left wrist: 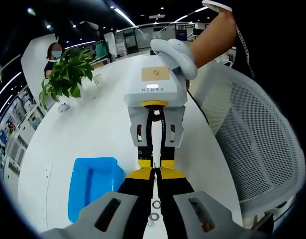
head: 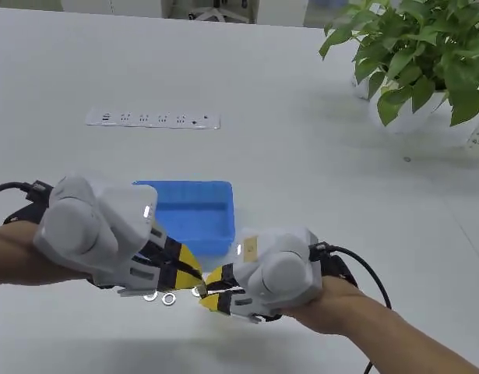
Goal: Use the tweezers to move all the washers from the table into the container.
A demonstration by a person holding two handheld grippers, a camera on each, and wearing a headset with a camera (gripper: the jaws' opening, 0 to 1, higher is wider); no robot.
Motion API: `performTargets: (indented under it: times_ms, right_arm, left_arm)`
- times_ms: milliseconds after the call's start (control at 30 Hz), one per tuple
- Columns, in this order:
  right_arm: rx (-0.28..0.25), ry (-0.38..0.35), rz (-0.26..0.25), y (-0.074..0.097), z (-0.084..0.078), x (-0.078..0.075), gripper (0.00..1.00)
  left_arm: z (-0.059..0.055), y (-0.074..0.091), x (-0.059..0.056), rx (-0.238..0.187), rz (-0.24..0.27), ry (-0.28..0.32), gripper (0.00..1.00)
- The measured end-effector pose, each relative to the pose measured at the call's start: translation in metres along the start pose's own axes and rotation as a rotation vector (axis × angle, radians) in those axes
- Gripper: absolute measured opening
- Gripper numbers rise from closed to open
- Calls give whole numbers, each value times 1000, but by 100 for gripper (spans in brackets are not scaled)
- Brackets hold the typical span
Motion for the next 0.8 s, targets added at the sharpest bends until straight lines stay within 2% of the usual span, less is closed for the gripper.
performTargets:
  times_ms: [533,800]
  right_arm:
    - [11,-7,5,-3,-5,-4,11]
    - [4,-30,-2,-3,-6,-6,11]
  left_arm:
    - [-5,-4,5,12,-8,9,7]
    - [-5,-5,10,3,-1,18,7]
Point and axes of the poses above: the centre of the closed fingertips' face, and the gripper's own axes: y roughly backward along the fingers, x roughly to its left, z roughly out of its top, the point moved 10 cm from there along y, roughly backward along the fingers, and after that the axes turned 13 degrees about -x, right-handed, at the moved point
